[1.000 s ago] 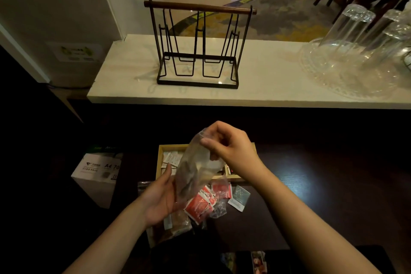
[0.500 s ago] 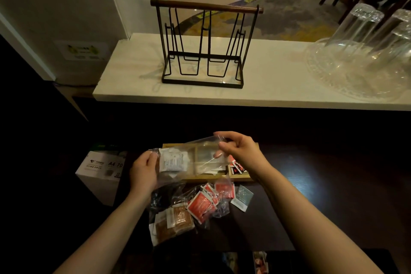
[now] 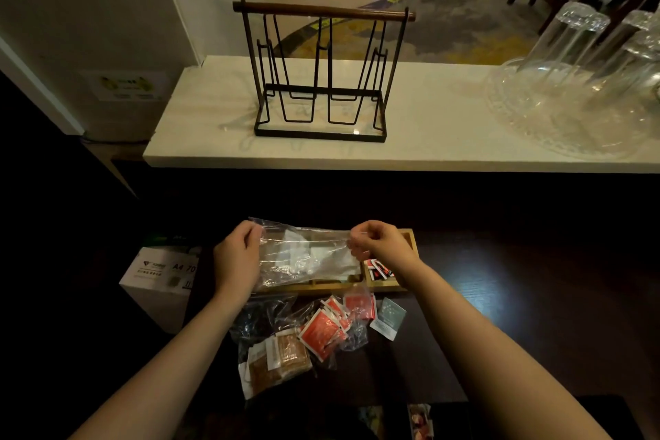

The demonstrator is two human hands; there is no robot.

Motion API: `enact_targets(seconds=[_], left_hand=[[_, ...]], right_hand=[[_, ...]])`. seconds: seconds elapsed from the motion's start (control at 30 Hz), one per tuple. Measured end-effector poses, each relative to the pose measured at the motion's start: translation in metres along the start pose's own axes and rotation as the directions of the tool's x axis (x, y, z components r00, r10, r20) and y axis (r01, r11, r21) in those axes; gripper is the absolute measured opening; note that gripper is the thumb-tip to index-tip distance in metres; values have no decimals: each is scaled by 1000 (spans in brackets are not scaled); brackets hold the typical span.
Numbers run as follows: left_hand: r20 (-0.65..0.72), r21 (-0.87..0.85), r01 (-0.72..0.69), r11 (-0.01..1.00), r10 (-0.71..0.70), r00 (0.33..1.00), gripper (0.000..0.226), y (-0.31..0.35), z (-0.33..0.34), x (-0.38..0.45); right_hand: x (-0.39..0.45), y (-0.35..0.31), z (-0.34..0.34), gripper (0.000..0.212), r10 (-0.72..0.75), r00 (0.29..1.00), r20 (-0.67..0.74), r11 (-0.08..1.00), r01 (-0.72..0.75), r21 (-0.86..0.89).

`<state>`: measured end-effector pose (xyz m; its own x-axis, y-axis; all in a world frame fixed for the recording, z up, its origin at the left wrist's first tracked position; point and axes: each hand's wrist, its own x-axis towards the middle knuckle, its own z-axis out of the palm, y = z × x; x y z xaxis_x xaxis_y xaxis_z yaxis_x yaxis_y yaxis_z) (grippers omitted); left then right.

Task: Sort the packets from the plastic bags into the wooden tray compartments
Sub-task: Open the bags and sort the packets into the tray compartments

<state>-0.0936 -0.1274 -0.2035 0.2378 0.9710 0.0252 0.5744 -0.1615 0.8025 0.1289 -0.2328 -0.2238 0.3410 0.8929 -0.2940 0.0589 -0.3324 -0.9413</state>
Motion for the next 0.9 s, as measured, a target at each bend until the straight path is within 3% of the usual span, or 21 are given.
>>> enact_targets(seconds=[0.13,0.3,0.6,0.9], left_hand=[[12,2,-65,998,65,998,23,9,0,0],[53,-16,-117,993,117,992,23,18,3,2],[42,-10,-253,967,254,966,15,43,-1,-1],[35,-15,-323,946,324,945,12,57,-3,-3]], right_hand=[[4,11,6,17,34,997,-66,999,-33,21],[8,24,6,5,84,991,-101,994,-77,76],[10,31,4,13,140,988,-64,934,-110,339],[8,29,4,16,153,986,-62,898,-112,425]])
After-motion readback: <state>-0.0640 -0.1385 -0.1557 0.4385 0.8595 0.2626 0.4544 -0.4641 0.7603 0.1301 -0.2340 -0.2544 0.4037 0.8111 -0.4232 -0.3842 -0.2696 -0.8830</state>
